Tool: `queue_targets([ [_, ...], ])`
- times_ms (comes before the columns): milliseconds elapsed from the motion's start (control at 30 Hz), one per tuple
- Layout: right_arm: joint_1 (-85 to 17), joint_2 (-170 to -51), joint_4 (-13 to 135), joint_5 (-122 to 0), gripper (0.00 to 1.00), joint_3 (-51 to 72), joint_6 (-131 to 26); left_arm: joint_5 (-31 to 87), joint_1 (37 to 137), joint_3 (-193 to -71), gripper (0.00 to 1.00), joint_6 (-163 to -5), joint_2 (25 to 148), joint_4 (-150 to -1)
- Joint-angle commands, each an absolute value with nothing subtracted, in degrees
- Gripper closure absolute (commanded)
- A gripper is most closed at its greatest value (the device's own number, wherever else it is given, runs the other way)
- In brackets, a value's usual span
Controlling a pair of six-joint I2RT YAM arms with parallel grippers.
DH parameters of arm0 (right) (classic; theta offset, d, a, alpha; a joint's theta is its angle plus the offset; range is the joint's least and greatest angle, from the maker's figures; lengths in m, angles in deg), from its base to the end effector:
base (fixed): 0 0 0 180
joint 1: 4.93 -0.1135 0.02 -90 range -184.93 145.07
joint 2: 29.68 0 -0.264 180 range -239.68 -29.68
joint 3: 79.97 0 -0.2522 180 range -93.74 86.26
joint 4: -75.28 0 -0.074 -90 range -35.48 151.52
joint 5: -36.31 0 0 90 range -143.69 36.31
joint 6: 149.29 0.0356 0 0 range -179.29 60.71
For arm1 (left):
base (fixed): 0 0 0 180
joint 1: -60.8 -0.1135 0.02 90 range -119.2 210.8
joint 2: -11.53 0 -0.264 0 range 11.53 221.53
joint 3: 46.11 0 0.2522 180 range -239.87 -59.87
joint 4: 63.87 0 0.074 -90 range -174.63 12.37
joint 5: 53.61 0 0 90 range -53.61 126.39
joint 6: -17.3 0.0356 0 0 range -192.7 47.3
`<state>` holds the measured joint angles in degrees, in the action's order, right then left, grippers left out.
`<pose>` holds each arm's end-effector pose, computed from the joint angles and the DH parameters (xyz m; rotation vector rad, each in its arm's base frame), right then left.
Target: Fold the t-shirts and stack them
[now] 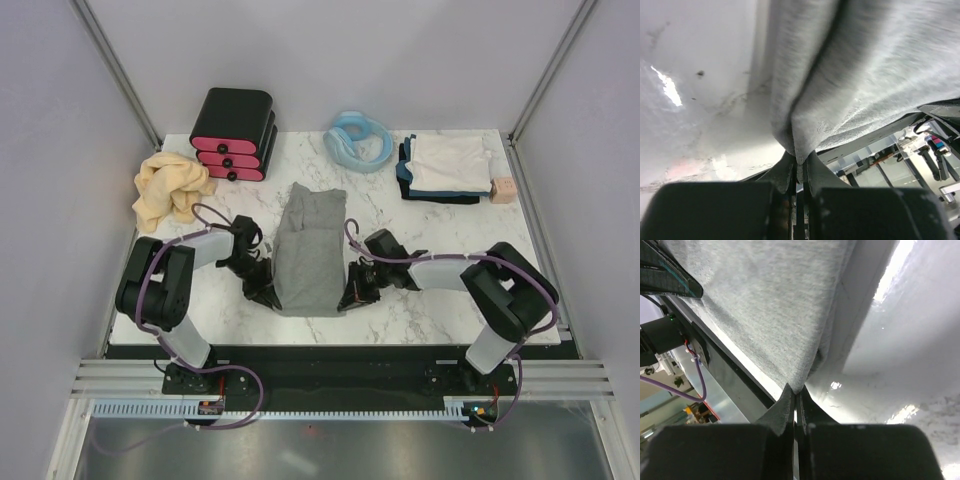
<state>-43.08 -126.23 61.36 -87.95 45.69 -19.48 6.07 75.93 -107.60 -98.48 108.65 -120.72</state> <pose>0.2193 0.1977 0.1205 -0.2224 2.8061 1.2083 0.2397 -0.0834 0.1239 0.2796 -2.8207 0.6981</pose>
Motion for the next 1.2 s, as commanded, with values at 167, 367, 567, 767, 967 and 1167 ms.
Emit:
queue_targets([
  [167,-43.0,-117.2,52.2,-83.8,1.00,37.1,-21.2,4.7,75.8,-116.4,0.98,-96.5,101.1,-123.2],
  [367,-42.8,-116.6,47.2,-82.0,1.00,27.7,-23.2,5.6,75.9,-124.2,0.98,-97.0,100.6,-126.0],
  [567,-40.5,-118.7,43.8,-81.4,1.00,18.9,-24.9,8.1,75.8,-134.1,0.98,-96.9,104.4,-128.0],
  [767,-35.9,-123.5,41.6,-82.3,1.00,12.0,-27.6,11.2,75.8,-148.1,0.98,-95.0,112.2,-132.0],
  [967,-31.7,-129.3,38.6,-83.0,1.00,5.3,-30.7,14.8,75.7,-161.1,0.98,-93.3,120.5,-137.0],
  [1167,-28.8,-135.3,37.1,-84.0,1.00,-0.8,-32.0,13.9,75.3,-169.0,0.98,-93.3,127.0,-138.4],
])
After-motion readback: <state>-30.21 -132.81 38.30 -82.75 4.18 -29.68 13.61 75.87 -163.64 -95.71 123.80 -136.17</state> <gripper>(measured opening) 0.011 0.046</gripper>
